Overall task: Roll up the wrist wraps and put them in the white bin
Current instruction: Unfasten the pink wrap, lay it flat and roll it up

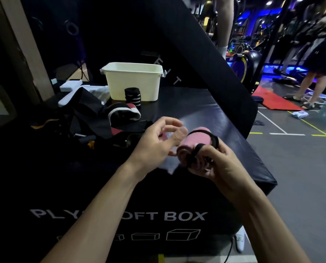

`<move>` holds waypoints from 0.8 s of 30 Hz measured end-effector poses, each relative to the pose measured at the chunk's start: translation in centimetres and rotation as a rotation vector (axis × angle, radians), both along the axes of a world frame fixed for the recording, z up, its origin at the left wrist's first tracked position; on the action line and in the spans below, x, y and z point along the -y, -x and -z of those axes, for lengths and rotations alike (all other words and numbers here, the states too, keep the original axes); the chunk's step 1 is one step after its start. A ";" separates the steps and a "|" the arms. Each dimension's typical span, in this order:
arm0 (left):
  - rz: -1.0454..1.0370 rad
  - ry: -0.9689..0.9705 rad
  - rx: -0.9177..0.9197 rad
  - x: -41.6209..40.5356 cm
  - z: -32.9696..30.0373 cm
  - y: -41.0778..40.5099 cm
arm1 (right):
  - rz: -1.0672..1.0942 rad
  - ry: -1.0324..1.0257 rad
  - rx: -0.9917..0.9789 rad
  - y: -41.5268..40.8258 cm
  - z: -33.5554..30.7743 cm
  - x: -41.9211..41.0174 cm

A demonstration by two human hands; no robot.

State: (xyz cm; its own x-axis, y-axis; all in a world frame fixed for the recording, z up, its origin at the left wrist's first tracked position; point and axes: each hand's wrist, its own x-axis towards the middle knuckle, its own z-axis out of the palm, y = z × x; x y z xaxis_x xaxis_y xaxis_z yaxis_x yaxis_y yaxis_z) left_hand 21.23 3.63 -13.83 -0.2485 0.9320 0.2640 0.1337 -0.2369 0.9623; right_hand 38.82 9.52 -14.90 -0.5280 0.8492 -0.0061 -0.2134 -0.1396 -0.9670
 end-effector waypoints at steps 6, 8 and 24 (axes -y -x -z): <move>-0.147 -0.313 -0.540 0.8 1.1 -1.3 | 0.187 -0.002 -0.008 0.4 0.2 0.2; -0.239 -0.382 -0.579 0.4 1.5 -1.8 | 0.224 0.020 -0.033 0.9 0.3 0.5; -0.198 -0.190 -0.343 0.2 1.5 -0.6 | 0.191 -0.069 0.072 0.8 0.3 0.8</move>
